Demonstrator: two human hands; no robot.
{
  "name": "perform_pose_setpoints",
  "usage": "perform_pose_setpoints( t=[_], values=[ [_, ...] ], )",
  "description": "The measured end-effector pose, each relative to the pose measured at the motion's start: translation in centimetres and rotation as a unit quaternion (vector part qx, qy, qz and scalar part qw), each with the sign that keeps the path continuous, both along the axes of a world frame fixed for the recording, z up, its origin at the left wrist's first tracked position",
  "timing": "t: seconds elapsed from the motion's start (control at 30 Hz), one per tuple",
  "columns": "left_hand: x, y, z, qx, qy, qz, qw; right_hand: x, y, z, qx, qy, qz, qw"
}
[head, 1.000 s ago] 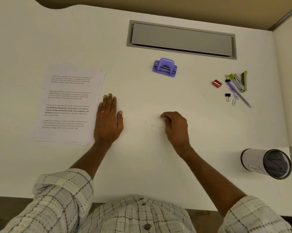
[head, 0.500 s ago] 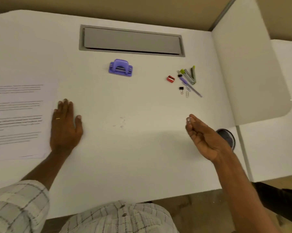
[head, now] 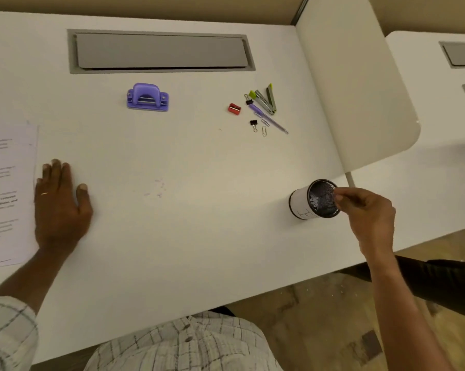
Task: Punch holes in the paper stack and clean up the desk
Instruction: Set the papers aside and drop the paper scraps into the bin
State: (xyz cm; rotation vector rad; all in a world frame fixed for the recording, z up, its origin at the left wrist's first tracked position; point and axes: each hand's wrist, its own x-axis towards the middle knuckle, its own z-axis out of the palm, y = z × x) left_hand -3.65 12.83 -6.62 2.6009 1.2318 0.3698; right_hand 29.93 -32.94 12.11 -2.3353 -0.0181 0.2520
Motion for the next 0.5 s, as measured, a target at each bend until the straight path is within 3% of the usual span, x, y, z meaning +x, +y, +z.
perform_pose_setpoints(
  t=[0.17,0.27,0.4,0.5],
  values=[
    [-0.1,0.1,0.0,0.005,0.002,0.002,1.000,-0.5,0.8,-0.3,-0.068,-0.102,0.036,0.992],
    [0.2,-0.3,0.6,-0.006,0.002,0.006,1.000,-0.9,0.7,-0.4,-0.115,-0.132,0.114,0.978],
    [0.3,-0.3,1.0,-0.010,0.003,0.013,1.000,-2.5,1.9,-0.3,-0.093,-0.226,0.131,0.961],
    [0.3,-0.5,1.1,-0.010,0.006,0.011,1.000,-5.4,4.4,-1.6,-0.038,-0.223,0.192,0.955]
  ],
)
